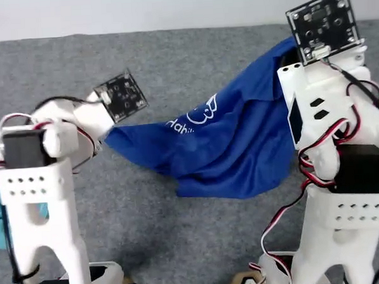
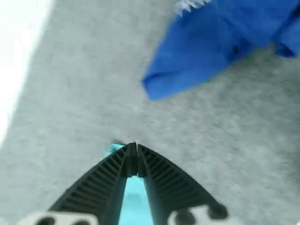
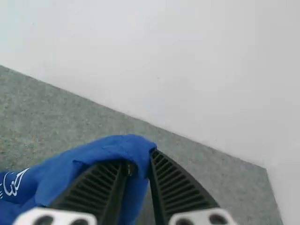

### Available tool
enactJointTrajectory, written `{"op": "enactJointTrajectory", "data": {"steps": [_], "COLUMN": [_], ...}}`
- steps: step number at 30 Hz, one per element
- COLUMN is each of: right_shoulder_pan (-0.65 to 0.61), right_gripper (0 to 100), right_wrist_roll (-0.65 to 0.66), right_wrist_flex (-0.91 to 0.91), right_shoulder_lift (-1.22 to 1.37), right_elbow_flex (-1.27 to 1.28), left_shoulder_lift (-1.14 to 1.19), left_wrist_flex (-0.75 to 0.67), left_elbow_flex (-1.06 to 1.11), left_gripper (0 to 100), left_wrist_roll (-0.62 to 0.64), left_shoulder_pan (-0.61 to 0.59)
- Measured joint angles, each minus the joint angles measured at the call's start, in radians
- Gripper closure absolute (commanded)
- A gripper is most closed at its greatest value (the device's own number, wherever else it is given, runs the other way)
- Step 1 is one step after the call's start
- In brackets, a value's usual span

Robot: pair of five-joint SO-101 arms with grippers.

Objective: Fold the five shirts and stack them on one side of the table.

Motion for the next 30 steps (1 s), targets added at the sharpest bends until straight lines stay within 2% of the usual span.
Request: {"op": "enactJointTrajectory", "data": {"steps": [5,8,21,30], "right_shoulder_pan": [0.0,0.002,0.034,0.034], "right_gripper": [98.8,98.8,98.8,98.8], "right_wrist_roll": [0.0,0.0,0.0,0.003], "right_wrist_flex": [0.064,0.086,0.086,0.086], "right_shoulder_lift": [0.0,-0.002,0.0,0.0], "right_elbow_flex": [0.005,0.054,0.126,0.126], "left_shoulder_lift": [0.078,0.189,0.588,0.741], "left_wrist_flex": [0.0,-0.02,-0.247,-0.407], "left_elbow_flex": [0.028,0.029,0.031,0.031], "left_gripper": [87,84,84,84], "left_wrist_roll": [0.06,0.126,0.17,0.17], "left_shoulder_pan": [0.074,0.135,0.4,0.466]}}
